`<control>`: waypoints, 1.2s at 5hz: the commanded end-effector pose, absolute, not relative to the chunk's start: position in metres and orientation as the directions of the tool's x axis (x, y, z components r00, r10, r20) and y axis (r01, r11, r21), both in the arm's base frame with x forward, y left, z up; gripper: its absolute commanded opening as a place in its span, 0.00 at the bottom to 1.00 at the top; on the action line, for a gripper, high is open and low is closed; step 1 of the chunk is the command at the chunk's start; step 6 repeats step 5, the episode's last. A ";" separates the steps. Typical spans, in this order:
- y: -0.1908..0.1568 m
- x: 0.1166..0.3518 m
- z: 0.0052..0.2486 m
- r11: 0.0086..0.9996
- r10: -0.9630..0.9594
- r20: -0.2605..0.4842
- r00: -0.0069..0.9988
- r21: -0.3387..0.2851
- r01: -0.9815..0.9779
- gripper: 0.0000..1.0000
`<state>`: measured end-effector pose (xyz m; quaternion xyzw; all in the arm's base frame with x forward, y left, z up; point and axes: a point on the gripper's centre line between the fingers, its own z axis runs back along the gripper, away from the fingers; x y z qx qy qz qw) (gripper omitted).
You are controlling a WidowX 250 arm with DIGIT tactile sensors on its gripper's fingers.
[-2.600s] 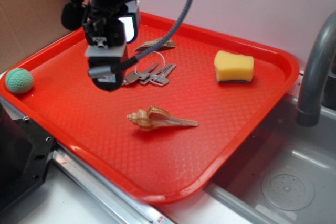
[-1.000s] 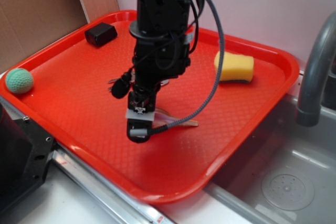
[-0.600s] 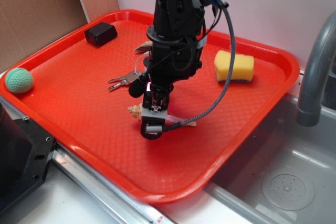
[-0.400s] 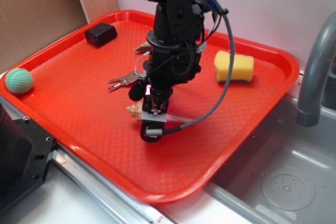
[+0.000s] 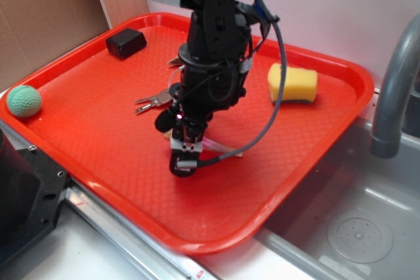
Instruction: Grab the shell.
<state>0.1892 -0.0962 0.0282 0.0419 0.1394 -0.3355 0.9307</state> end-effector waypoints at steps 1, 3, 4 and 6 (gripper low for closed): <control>-0.093 0.192 0.114 0.874 -0.486 -0.063 0.872 -0.035 0.485 0.00; -0.051 0.106 0.212 0.999 -0.009 0.125 0.992 -0.047 0.015 0.00; -0.035 0.073 0.258 0.968 0.243 0.160 0.957 -0.104 -0.228 0.00; -0.041 0.082 0.309 0.966 0.259 0.153 0.954 -0.033 -0.257 0.00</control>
